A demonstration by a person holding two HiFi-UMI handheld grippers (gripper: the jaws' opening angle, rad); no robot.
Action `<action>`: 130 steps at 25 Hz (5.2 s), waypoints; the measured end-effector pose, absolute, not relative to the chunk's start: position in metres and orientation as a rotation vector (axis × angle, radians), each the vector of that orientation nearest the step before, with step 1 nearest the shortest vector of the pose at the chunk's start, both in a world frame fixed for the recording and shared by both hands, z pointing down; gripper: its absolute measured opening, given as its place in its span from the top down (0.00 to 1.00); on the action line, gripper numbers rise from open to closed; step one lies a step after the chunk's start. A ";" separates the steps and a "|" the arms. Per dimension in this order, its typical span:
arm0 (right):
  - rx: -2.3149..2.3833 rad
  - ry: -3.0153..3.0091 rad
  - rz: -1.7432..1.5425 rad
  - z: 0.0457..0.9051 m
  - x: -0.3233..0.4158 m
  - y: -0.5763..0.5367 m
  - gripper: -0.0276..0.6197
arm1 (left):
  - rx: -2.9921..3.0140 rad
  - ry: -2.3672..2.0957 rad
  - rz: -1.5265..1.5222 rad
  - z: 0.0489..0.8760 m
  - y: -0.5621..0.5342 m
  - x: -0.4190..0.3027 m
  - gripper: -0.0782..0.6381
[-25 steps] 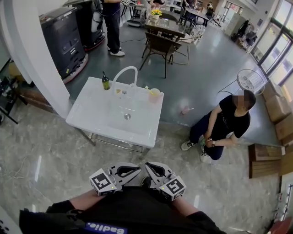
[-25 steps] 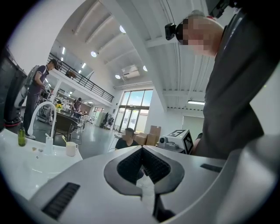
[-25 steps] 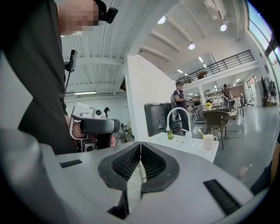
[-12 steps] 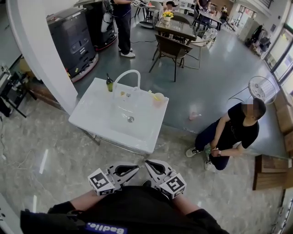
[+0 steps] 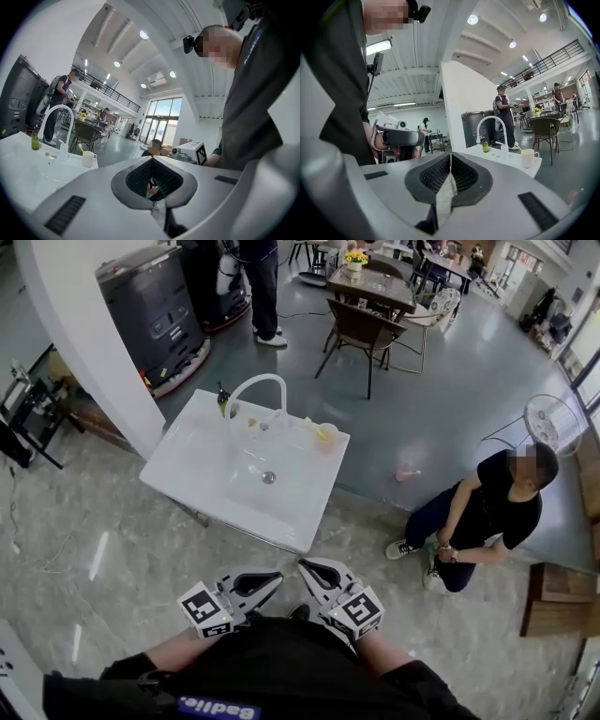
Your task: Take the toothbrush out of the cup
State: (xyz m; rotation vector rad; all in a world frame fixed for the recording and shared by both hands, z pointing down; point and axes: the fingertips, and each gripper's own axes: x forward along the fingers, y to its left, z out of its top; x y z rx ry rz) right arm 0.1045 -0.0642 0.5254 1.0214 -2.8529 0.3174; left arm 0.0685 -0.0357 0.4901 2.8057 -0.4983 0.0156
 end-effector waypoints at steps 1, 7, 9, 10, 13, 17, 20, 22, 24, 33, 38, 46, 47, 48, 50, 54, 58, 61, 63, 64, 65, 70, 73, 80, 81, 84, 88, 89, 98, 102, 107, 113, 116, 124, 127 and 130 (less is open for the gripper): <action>1.018 -2.851 0.315 0.526 0.107 -0.066 0.94 | 2.803 -0.503 0.017 0.491 -0.036 0.071 0.88; 1.023 -2.823 0.330 0.530 0.114 -0.083 0.94 | 2.792 -0.526 0.019 0.492 -0.044 0.067 0.88; 1.028 -2.805 0.343 0.530 0.113 -0.091 0.94 | 2.791 -0.524 0.011 0.492 -0.052 0.064 0.88; 1.031 -2.798 0.340 0.531 0.111 -0.097 0.94 | 2.792 -0.519 0.006 0.493 -0.057 0.062 0.88; 1.048 -2.765 0.340 0.530 0.104 -0.114 0.94 | 2.794 -0.487 0.000 0.494 -0.073 0.057 0.88; 1.087 -2.718 0.335 0.531 0.098 -0.138 0.94 | 2.803 -0.438 -0.010 0.491 -0.096 0.048 0.88; 1.117 -2.685 0.307 0.533 0.093 -0.161 0.94 | 2.798 -0.407 -0.019 0.494 -0.114 0.041 0.88; 1.135 -2.662 0.293 0.532 0.090 -0.178 0.93 | 2.799 -0.381 -0.021 0.497 -0.126 0.038 0.88; 1.148 -2.641 0.277 0.535 0.089 -0.194 0.93 | 2.800 -0.364 -0.026 0.498 -0.138 0.036 0.88; 1.240 -2.520 0.245 0.554 0.099 -0.259 0.91 | 2.775 -0.326 -0.024 0.507 -0.174 0.019 0.88; 1.274 -2.455 0.206 0.562 0.115 -0.294 0.88 | 2.762 -0.328 -0.010 0.513 -0.185 0.010 0.88; 1.266 -2.382 0.177 0.579 0.129 -0.351 0.82 | 2.733 -0.358 -0.005 0.524 -0.192 -0.003 0.88; 1.261 -2.376 0.180 0.582 0.129 -0.357 0.81 | 2.729 -0.364 -0.006 0.525 -0.193 -0.005 0.88; 1.254 -2.369 0.182 0.586 0.130 -0.364 0.80 | 2.725 -0.371 -0.006 0.526 -0.193 -0.007 0.88; 1.241 -2.356 0.191 0.594 0.130 -0.376 0.78 | 2.719 -0.384 -0.006 0.527 -0.195 -0.011 0.88; 1.204 -2.290 0.140 0.609 0.130 -0.400 0.74 | 2.705 -0.409 -0.006 0.530 -0.202 -0.021 0.88; 1.184 -2.226 0.112 0.624 0.130 -0.425 0.70 | 2.688 -0.423 -0.002 0.535 -0.205 -0.028 0.88; 1.190 -2.146 0.123 0.639 0.135 -0.444 0.70 | 2.674 -0.427 0.005 0.540 -0.206 -0.034 0.88; 1.203 -2.083 0.114 0.652 0.143 -0.459 0.70 | 2.662 -0.436 0.010 0.544 -0.208 -0.038 0.88; 1.205 -2.059 0.107 0.658 0.147 -0.466 0.70 | 2.656 -0.443 0.011 0.546 -0.208 -0.040 0.88; 1.208 -2.037 0.101 0.662 0.151 -0.473 0.70 | 2.650 -0.449 0.013 0.547 -0.209 -0.041 0.88; 1.232 -1.978 0.104 0.678 0.161 -0.495 0.70 | 2.624 -0.481 0.021 0.554 -0.210 -0.049 0.88; 1.234 -1.944 0.108 0.687 0.160 -0.502 0.70 | 2.611 -0.497 0.020 0.558 -0.212 -0.055 0.88; 1.246 -1.875 0.107 0.702 0.166 -0.510 0.76 | 2.591 -0.523 0.022 0.562 -0.214 -0.064 0.88; 1.252 -1.865 0.102 0.702 0.167 -0.511 0.80 | 2.589 -0.525 0.021 0.563 -0.214 -0.065 0.88; 1.260 -1.835 0.085 0.703 0.168 -0.515 0.86 | 2.585 -0.534 0.020 0.564 -0.215 -0.070 0.88; 1.261 -1.812 0.048 0.699 0.170 -0.517 0.91 | 2.587 -0.542 0.017 0.562 -0.215 -0.072 0.88; 1.264 -1.814 0.043 0.697 0.171 -0.517 0.91 | 2.588 -0.542 0.015 0.562 -0.215 -0.071 0.88; 1.324 -1.886 0.013 0.660 0.185 -0.507 0.91 | 2.614 -0.522 0.000 0.551 -0.208 -0.060 0.88; 1.365 -1.924 0.013 0.637 0.193 -0.499 0.91 | 2.629 -0.510 -0.014 0.546 -0.205 -0.051 0.88; 1.409 -1.986 0.009 0.610 0.199 -0.484 0.91 | 2.651 -0.494 -0.019 0.539 -0.198 -0.041 0.88; 1.426 -2.073 -0.008 0.587 0.197 -0.460 0.91 | 2.669 -0.492 -0.026 0.533 -0.186 -0.033 0.88; 1.425 -2.118 0.004 0.579 0.193 -0.444 0.91 | 2.683 -0.485 -0.027 0.528 -0.179 -0.028 0.88; 1.394 -2.217 0.009 0.566 0.176 -0.396 0.91 | 2.709 -0.473 -0.024 0.521 -0.162 -0.017 0.88; 1.390 -2.252 0.024 0.563 0.170 -0.377 0.91 | 2.717 -0.462 -0.024 0.520 -0.157 -0.011 0.88; 1.373 -2.273 0.021 0.557 0.168 -0.359 0.91 | 2.733 -0.433 -0.026 0.517 -0.153 -0.001 0.88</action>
